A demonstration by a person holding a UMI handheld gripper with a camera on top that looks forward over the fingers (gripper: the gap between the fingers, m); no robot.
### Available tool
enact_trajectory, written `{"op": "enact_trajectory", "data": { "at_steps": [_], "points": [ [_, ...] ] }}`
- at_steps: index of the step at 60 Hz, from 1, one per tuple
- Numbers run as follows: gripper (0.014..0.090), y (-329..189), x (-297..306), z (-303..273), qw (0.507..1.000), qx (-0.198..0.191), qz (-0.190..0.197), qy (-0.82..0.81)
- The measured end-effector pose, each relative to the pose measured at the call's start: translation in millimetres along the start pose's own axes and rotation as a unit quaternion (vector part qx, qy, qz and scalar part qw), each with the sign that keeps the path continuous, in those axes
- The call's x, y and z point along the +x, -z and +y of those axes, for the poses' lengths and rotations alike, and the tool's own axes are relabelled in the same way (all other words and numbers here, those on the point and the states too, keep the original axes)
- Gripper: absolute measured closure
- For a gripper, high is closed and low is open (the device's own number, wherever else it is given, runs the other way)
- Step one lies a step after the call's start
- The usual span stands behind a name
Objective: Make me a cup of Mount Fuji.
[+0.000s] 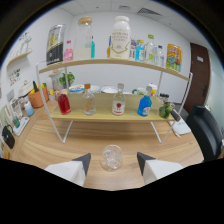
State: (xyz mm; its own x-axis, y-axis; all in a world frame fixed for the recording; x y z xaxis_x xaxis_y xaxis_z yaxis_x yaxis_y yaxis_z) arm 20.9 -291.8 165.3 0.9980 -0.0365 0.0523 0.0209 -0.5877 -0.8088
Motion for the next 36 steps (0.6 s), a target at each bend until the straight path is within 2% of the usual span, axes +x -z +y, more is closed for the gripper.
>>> {"op": "enact_trajectory", "data": {
  "at_steps": [19,25,36],
  "points": [
    [0.0185,17,-6,6,1.0,0.002,0.002,0.001],
    [0.0184,25,-14,2,1.0,0.021,-0.004,0.009],
    [0.0178,15,-38,-31,0.995,0.09,-0.028,-0.021]
  ]
}}
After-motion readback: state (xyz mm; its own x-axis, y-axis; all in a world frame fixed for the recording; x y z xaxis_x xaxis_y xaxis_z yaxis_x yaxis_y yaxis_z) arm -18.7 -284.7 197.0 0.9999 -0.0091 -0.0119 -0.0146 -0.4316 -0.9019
